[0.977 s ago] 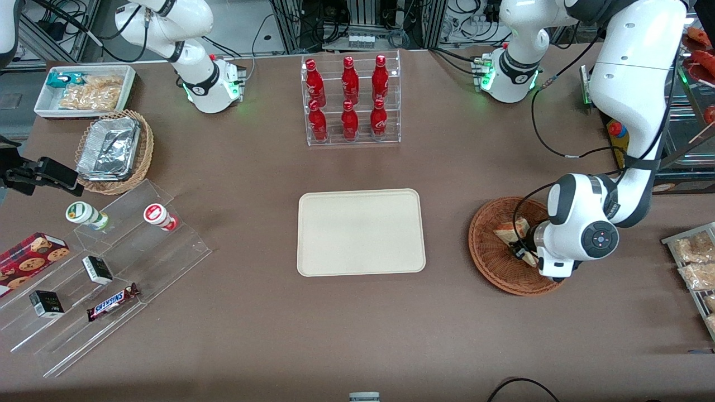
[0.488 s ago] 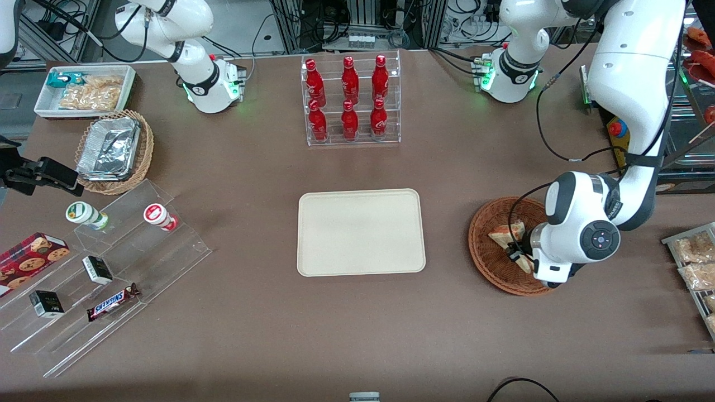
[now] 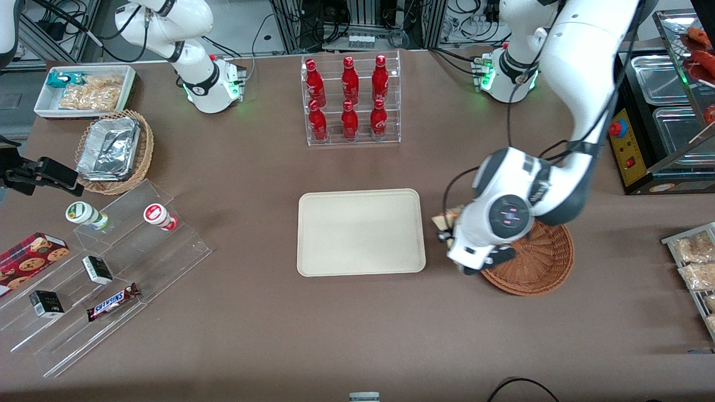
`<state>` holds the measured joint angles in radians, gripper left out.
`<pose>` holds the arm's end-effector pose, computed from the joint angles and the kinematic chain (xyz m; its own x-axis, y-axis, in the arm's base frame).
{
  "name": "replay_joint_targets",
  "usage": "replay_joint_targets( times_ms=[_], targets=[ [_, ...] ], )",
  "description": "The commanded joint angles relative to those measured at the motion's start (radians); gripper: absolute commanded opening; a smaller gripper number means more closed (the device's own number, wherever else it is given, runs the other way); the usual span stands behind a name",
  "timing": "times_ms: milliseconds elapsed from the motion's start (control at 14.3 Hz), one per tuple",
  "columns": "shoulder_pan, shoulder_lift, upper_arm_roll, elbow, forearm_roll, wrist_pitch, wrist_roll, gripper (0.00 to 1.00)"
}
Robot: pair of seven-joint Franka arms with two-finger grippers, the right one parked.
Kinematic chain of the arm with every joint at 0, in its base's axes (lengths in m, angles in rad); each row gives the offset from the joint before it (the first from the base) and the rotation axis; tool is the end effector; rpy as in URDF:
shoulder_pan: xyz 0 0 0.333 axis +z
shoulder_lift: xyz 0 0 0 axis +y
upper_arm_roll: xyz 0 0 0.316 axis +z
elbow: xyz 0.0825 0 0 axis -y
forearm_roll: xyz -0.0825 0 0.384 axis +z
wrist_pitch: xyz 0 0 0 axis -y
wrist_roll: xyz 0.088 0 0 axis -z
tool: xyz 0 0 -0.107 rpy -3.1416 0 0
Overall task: Place sandwich from basket to tray
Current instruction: 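Lift the sandwich and carry it over the cream tray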
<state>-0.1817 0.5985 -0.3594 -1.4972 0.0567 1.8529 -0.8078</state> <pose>0.6036 -0.3138 0.3216 0.9287 0.2752 -0.2486 0.2729 -0.9610 -0.0445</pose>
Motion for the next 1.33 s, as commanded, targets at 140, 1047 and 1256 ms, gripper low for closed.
replay_joint_targets(
  times_ms=[140,1047,1256],
  targets=[
    [-0.165,0.185,-0.053,0.127,-0.004,0.116,-0.019,0.18],
    [-0.278,0.285,-0.038,0.23,0.145,0.15,-0.071,1.0],
    [-0.263,0.245,-0.017,0.256,0.225,0.143,-0.09,1.0]
  ],
)
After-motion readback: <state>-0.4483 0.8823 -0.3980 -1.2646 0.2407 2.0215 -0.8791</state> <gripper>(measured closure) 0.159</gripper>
